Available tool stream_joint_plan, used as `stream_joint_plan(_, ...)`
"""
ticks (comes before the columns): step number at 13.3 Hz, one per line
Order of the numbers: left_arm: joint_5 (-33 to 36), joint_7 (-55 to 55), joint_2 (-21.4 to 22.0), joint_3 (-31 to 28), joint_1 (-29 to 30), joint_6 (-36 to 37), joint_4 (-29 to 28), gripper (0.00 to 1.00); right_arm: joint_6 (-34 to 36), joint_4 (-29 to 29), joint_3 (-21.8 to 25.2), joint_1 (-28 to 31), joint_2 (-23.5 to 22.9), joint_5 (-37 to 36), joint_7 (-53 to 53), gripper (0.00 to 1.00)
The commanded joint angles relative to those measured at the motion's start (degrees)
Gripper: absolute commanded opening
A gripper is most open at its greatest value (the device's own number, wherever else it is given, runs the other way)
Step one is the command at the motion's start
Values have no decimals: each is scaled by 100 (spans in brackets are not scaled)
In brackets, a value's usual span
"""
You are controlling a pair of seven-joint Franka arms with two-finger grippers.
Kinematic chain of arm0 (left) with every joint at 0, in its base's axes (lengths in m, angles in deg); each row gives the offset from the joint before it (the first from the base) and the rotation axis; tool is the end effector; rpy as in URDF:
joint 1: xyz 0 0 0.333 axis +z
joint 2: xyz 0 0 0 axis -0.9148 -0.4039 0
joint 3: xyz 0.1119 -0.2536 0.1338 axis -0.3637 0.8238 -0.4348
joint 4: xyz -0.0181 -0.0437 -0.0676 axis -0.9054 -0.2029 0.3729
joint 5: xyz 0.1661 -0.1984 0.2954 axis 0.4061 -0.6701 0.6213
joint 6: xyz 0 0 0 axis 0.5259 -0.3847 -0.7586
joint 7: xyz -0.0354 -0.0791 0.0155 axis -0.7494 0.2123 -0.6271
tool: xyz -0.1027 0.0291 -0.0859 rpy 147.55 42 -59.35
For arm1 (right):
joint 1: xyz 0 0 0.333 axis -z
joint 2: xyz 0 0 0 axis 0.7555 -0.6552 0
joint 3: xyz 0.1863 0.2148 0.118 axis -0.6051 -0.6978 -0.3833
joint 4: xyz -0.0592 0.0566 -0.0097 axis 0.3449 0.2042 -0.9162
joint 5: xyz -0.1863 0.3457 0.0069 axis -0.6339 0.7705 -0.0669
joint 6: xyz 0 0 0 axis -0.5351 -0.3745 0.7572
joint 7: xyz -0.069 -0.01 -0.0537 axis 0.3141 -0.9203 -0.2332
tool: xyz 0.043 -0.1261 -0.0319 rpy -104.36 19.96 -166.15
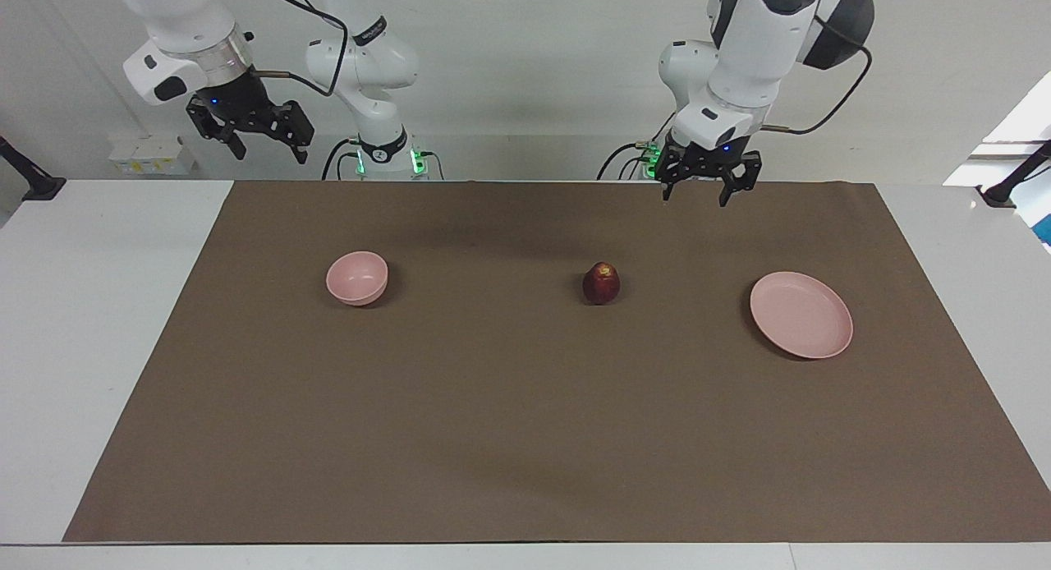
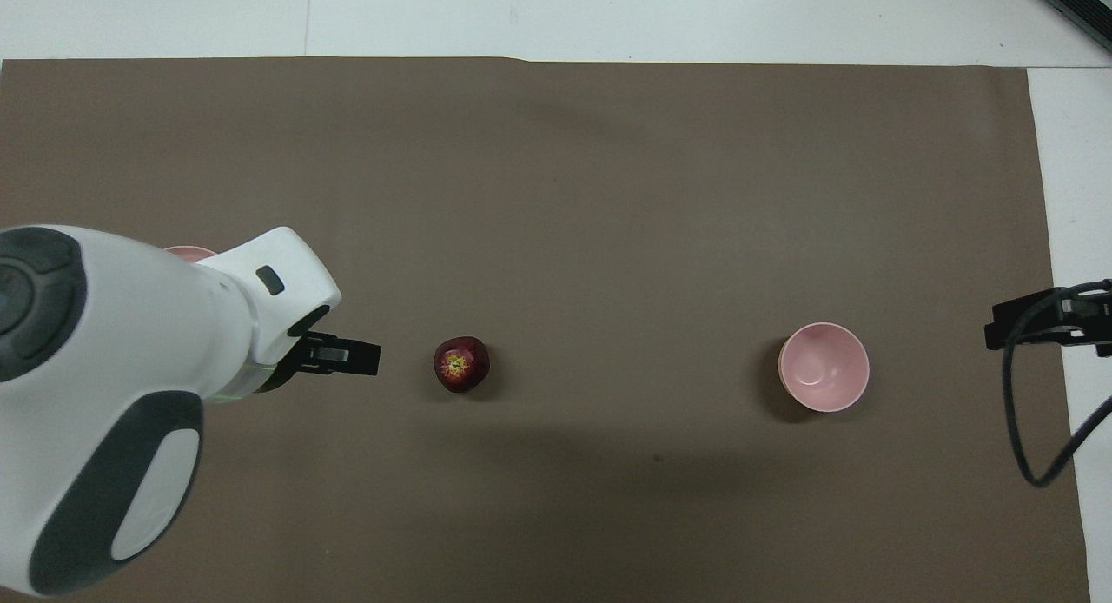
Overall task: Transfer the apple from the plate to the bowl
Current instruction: 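Reach the left gripper to the red apple and grasp it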
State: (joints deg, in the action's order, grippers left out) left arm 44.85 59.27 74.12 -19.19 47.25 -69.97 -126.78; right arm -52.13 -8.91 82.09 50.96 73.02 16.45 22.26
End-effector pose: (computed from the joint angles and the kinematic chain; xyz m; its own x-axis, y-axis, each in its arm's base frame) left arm 0.4627 -0.2152 0.5091 0.9830 -0.1835 0.0016 -0.1835 -0.9828 0.0232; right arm 0.4999 -0.0130 0.6098 0.9882 -0.0938 -0.1213 -0.0915 -0.9955 0.0242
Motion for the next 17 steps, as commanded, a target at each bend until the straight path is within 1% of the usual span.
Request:
stream_joint_plan(1, 22, -285, 197, -97, -303, -513, -674, 100, 35, -5, -34, 84, 16, 128, -114, 100)
stream_joint_plan(3, 22, -512, 180, -97, -514, -1056, -1061, 100, 35, -5, -34, 84, 16, 128, -114, 100)
stream_joint_plan(5, 22, -759, 101, -88, -603, -1575, -1395, 100, 35, -5, -34, 84, 16, 128, -114, 100)
stream_joint_plan(7, 22, -821, -188, -97, -822, -1954, -1528, 100, 35, -5, -34, 84, 16, 120, -97, 100)
stream_joint_plan(8, 30, -1013, -451, -97, -858, -2191, -1520, 100, 53, -13, -16, 101, 16, 15, -88, 100)
stream_joint_plan(10, 22, -1313, -786, -97, -1060, -2744, -1529, 100, 35, -40, 19, 232, 33, 66, -114, 100)
stream_joint_plan(11, 30, -1331, -926, -97, -1060, -2895, -1520, 100, -34, -275, 28, 233, 146, 49, -88, 100)
stream_joint_plan(13, 30, -1331, -1164, -97, -1078, -3124, -1520, 100, -831, -890, 19, 259, 463, 49, -123, 100)
stream_joint_plan(15, 30, -1331, -1288, -97, -1078, -3247, -1528, 100, -957, -1129, 19, 251, 473, 49, -97, 100)
stream_joint_plan(17, 30, -1331, -1306, -97, -1078, -3274, -1520, 100, -1080, -1296, 19, 251, 420, 75, -88, 100)
